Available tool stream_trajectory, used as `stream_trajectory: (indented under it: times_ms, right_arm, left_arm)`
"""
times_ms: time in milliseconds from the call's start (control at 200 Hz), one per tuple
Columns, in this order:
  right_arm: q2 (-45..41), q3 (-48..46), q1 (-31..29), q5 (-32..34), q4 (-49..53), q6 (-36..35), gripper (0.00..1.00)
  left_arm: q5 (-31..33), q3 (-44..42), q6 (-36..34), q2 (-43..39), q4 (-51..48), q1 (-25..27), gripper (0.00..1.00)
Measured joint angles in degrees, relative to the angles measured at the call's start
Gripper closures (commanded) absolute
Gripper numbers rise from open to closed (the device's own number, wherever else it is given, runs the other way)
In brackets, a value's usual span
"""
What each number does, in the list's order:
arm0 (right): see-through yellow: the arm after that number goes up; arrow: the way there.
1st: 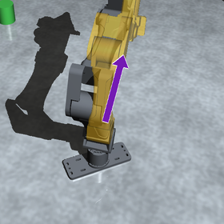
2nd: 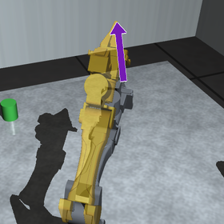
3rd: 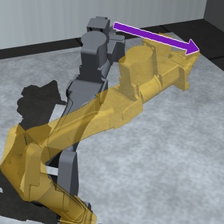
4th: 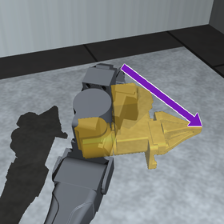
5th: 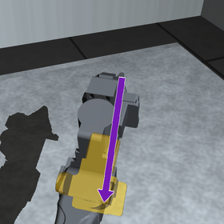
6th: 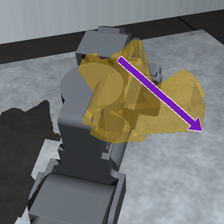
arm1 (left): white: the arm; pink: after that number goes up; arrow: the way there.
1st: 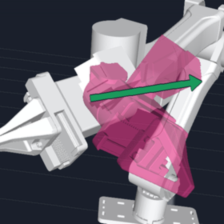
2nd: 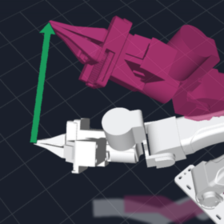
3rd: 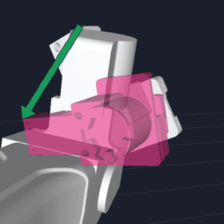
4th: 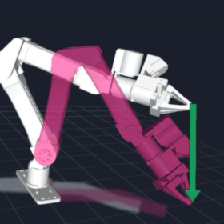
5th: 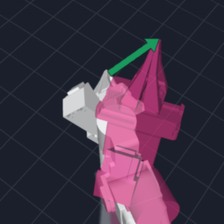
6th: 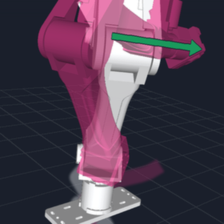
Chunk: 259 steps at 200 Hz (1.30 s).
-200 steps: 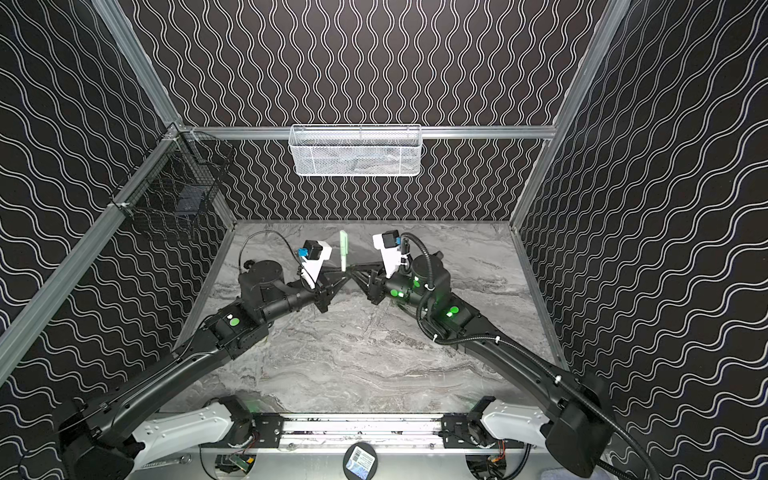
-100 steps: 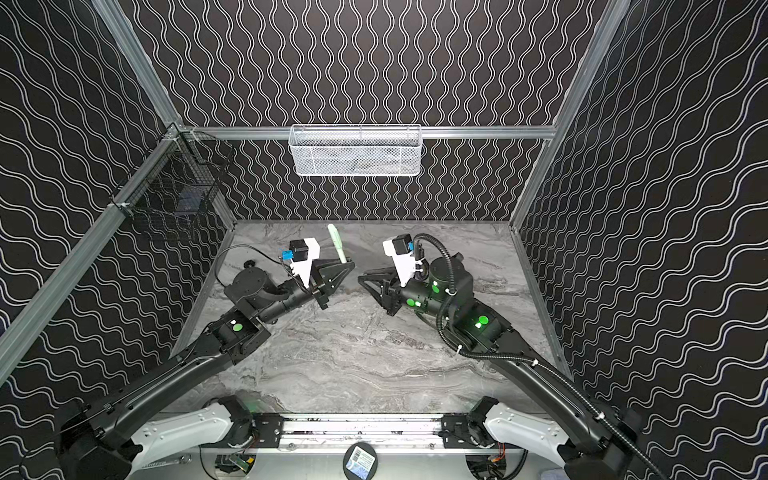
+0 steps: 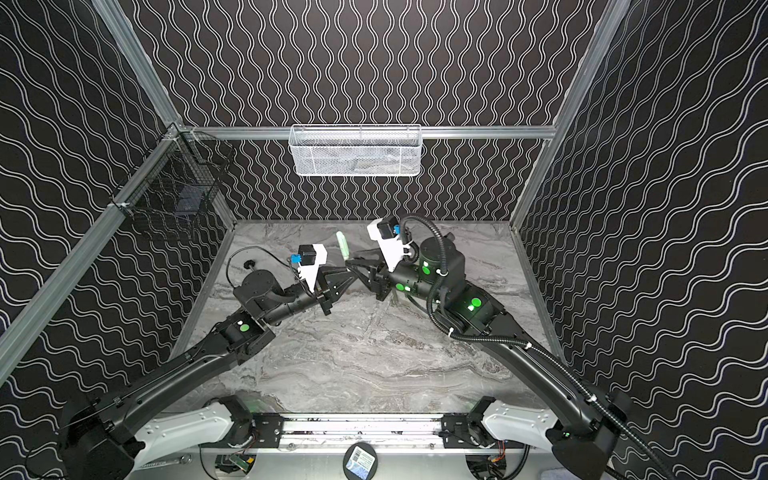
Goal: Insert the pens into the pen caps
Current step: 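Open and withdraw the left gripper while the right gripper holds the capped pen, then lower the capped pen beside the pens with the right gripper while the left arm retracts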
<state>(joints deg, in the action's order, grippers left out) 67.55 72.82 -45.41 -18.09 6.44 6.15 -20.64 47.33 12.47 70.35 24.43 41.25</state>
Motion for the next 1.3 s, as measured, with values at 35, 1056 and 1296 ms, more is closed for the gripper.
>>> stream_trajectory:
  times_ms: [35,1056,1296]
  right_arm:
    - [0.7,0.3,-0.2,0.0,0.0,-0.3,0.71]
    - [8.8,7.4,4.8,5.2,-4.9,4.3,0.97]
    - [20.2,6.0,16.1,1.4,-4.7,13.1,0.96]
  left_arm:
    - [-0.1,0.0,0.1,-0.1,0.0,0.0,1.00]
    - [3.7,2.1,2.7,-2.7,-4.4,1.0,0.24]
    - [14.3,-0.1,4.0,-12.4,-17.2,1.2,0.22]
